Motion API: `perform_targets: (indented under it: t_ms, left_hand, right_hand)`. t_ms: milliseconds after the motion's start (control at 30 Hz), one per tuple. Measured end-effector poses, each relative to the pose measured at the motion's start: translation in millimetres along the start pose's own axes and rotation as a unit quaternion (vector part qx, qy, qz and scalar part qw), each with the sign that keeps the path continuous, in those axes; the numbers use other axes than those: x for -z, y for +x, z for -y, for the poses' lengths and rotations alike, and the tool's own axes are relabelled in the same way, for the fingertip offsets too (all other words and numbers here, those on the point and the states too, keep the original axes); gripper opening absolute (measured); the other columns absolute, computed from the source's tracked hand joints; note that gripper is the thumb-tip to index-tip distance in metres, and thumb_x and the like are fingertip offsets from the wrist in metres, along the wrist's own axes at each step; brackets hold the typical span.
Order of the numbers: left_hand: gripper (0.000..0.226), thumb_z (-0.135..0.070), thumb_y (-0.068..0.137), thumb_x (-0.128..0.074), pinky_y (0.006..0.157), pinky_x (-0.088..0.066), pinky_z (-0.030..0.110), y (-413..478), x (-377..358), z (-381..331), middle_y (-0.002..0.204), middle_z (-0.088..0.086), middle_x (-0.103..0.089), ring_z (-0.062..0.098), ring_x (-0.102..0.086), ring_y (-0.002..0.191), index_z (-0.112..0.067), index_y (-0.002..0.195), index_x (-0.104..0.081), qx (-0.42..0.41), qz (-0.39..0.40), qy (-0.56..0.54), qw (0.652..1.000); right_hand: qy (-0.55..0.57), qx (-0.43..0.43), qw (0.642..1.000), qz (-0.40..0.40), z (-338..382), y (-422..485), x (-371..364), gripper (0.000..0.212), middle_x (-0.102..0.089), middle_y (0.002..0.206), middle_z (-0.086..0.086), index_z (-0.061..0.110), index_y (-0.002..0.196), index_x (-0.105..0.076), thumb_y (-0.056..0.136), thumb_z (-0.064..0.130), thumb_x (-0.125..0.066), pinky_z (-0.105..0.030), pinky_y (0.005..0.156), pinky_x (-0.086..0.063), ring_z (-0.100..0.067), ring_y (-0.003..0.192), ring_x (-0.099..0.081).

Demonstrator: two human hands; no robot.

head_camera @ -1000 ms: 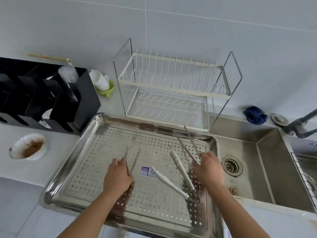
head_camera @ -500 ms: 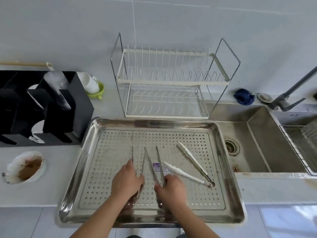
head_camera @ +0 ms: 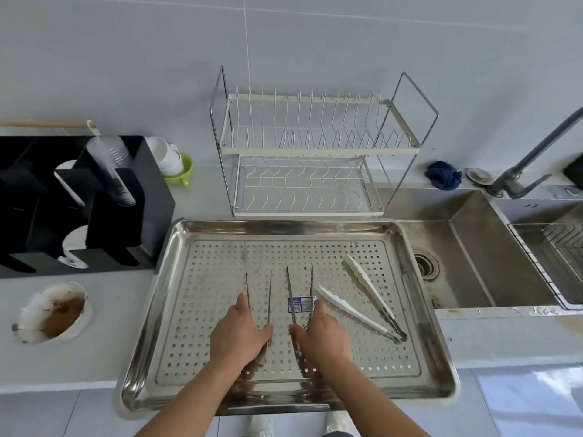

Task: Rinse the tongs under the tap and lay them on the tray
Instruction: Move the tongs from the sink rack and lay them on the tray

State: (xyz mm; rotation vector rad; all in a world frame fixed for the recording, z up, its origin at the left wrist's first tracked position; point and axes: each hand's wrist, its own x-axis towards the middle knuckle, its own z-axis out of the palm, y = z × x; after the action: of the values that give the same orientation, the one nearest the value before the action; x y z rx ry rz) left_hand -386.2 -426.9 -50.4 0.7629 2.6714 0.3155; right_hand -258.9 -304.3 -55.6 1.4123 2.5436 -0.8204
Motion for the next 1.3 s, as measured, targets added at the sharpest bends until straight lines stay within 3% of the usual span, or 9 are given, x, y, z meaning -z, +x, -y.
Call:
perform_targets:
  t_ms: [133,400,600,767,1000,1133,1300]
  left_hand:
    - [0.087,-0.053,0.086,-0.065,0.051,-0.048,0.020,5,2,0,0.116,0.004,-0.063,0.009,-0.061,0.072,-0.014,0.154,-0.027,0.007,0.012,-0.002,1.000]
    - [0.091,-0.056,0.087,-0.063,0.065,-0.046,0.021,10,1,5,0.138,0.011,-0.056,0.019,-0.067,0.099,-0.014,0.157,-0.022,0.014,0.005,-0.020,1.000]
    - [0.085,-0.056,0.087,-0.064,0.081,-0.052,0.027,9,-2,15,0.132,0.008,-0.060,0.021,-0.065,0.109,-0.015,0.154,-0.031,0.016,0.011,-0.046,0.999]
    - [0.069,-0.051,0.085,-0.068,0.078,-0.051,0.026,9,-1,15,0.116,0.002,-0.065,0.019,-0.065,0.099,-0.018,0.142,-0.047,0.006,0.012,-0.076,0.997]
    - [0.079,-0.052,0.088,-0.066,0.092,-0.052,0.031,10,-5,19,0.133,0.007,-0.062,0.023,-0.064,0.115,-0.014,0.151,-0.038,0.001,0.006,-0.088,0.996]
    - [0.075,-0.050,0.088,-0.067,0.088,-0.050,0.028,10,-7,20,0.129,0.007,-0.064,0.022,-0.064,0.112,-0.012,0.148,-0.042,-0.004,0.010,-0.097,0.995]
    - [0.074,-0.052,0.088,-0.067,0.076,-0.043,0.022,10,-5,21,0.118,0.004,-0.067,0.016,-0.062,0.094,-0.012,0.145,-0.044,-0.005,0.008,-0.088,0.996]
  right_hand:
    - [-0.020,0.010,0.999,0.025,2,-2,1,0.056,-0.072,0.096,-0.001,0.020,0.129,-0.038,0.092,0.056,-0.060,-0.037,0.070,-0.059,-0.025,0.089,-0.071]
    - [-0.021,0.021,0.999,0.037,10,-1,-3,0.067,-0.071,0.092,-0.002,0.020,0.141,-0.035,0.092,0.056,-0.062,-0.033,0.063,-0.051,-0.025,0.085,-0.069]
    - [-0.018,0.015,0.999,0.039,13,0,-5,0.064,-0.070,0.089,-0.002,0.020,0.136,-0.038,0.090,0.057,-0.063,-0.036,0.067,-0.057,-0.026,0.086,-0.070]
    - [-0.008,0.011,0.999,0.038,21,1,-6,0.060,-0.059,0.077,0.005,0.021,0.129,-0.039,0.089,0.057,-0.065,-0.032,0.060,-0.050,-0.024,0.081,-0.068]
    - [0.008,-0.001,0.999,0.033,19,-3,-8,0.059,-0.055,0.070,0.008,0.022,0.128,-0.039,0.089,0.055,-0.067,-0.031,0.056,-0.046,-0.020,0.069,-0.058]
    - [0.007,-0.001,0.999,0.032,20,-6,-7,0.060,-0.052,0.066,0.010,0.021,0.128,-0.040,0.088,0.055,-0.069,-0.025,0.047,-0.038,-0.015,0.063,-0.055]
    - [0.003,0.001,0.999,0.033,19,-11,-7,0.055,-0.050,0.065,0.009,0.022,0.120,-0.042,0.087,0.057,-0.069,-0.029,0.050,-0.039,-0.018,0.065,-0.054]
